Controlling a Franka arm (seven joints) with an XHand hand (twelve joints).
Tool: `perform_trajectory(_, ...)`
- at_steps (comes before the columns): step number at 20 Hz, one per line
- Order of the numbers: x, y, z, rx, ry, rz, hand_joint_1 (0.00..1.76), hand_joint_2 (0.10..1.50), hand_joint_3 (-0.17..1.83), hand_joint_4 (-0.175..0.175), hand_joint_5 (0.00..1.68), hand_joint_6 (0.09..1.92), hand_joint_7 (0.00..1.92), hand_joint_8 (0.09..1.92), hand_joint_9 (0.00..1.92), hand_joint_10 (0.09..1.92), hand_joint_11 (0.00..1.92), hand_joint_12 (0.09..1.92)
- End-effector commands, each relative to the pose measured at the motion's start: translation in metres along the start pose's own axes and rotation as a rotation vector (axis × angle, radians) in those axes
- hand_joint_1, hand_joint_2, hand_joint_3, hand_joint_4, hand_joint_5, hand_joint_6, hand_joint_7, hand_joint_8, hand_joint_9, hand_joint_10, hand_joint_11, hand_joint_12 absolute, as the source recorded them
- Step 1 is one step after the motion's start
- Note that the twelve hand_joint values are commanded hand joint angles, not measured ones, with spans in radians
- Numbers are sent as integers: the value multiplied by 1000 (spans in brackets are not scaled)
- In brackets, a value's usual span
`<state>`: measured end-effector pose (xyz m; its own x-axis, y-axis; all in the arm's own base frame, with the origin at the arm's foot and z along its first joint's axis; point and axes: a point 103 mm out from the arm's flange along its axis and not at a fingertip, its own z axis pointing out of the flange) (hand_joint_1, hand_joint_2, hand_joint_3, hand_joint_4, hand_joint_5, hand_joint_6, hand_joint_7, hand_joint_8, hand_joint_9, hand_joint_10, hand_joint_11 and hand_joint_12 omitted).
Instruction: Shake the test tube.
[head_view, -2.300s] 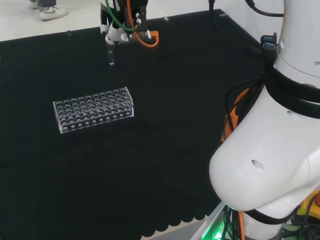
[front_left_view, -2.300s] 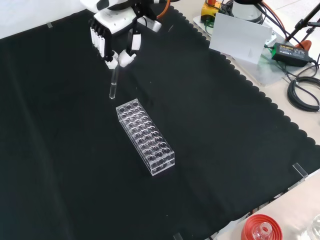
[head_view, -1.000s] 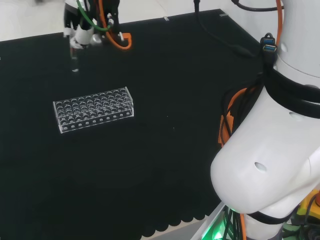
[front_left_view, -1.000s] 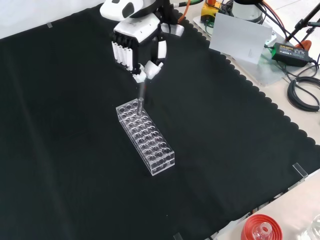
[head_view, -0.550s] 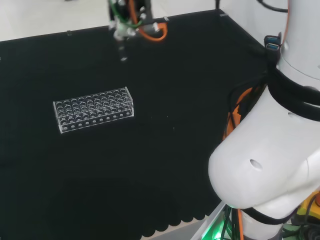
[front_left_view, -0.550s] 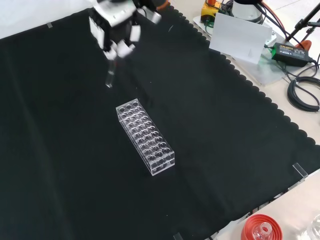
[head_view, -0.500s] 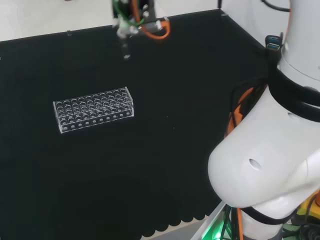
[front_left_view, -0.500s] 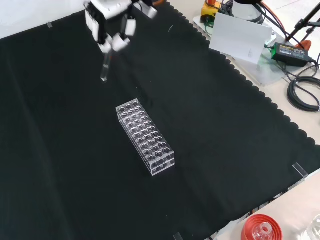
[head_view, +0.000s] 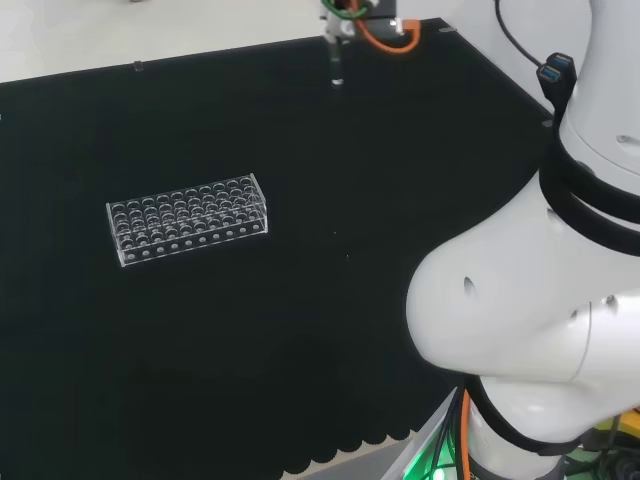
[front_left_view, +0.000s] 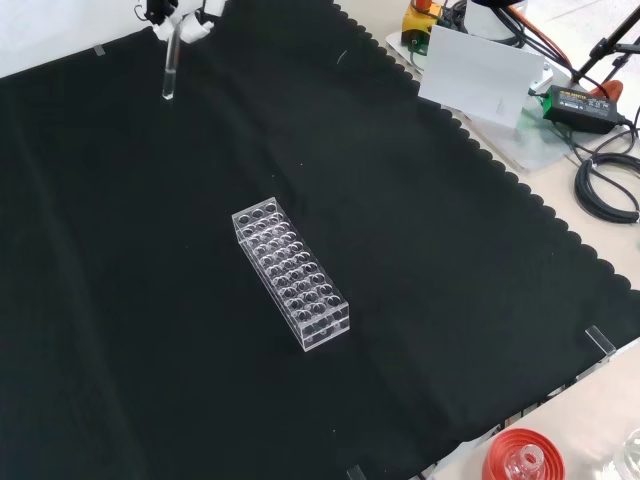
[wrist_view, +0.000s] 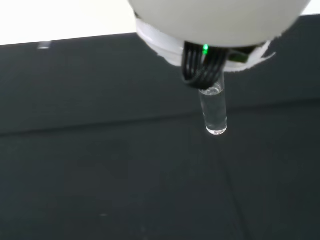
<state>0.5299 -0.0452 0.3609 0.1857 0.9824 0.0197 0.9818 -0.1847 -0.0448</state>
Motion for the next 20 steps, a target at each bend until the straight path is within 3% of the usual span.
perform_trajectory(1,196,-45,49,100,58,-369,1444,510,825,-175,1333,588,1460,612,1335,521,1297,941)
perform_trajectory(15,241,-65,48,126,126,-493,1444,510,825,-175,1334,588,1465,608,1332,522,1298,940)
perform_trajectory(20,234,-63,49,125,112,-481,1444,510,825,-175,1334,587,1465,608,1332,521,1299,940)
